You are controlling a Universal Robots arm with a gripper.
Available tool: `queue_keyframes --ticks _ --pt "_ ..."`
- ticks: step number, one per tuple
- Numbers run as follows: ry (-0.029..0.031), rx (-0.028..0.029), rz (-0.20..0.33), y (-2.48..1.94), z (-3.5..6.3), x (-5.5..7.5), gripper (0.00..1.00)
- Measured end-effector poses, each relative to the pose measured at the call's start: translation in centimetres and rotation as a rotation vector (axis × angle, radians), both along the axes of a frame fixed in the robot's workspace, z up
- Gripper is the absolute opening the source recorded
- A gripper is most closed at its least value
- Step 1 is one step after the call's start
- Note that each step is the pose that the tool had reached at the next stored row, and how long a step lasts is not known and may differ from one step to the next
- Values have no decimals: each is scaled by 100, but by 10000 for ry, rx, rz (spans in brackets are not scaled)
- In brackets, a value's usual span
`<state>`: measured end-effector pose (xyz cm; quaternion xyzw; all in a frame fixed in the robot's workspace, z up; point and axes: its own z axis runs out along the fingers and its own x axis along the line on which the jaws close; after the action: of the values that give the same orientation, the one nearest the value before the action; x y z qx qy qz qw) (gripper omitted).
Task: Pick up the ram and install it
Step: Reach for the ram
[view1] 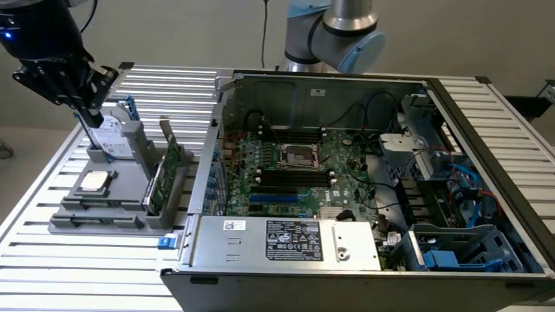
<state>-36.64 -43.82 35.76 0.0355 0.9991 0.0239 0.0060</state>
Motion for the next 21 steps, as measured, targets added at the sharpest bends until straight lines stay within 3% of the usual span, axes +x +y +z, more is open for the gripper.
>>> queue_keyframes --ticks 5,9,12,21 --pt "99 0 1 -52 -65 -127 11" --pt "225 0 9 -106 -101 -161 11" --pt "235 -2 76 -138 -105 -181 11" --pt "234 -10 802 -173 -105 -219 11"
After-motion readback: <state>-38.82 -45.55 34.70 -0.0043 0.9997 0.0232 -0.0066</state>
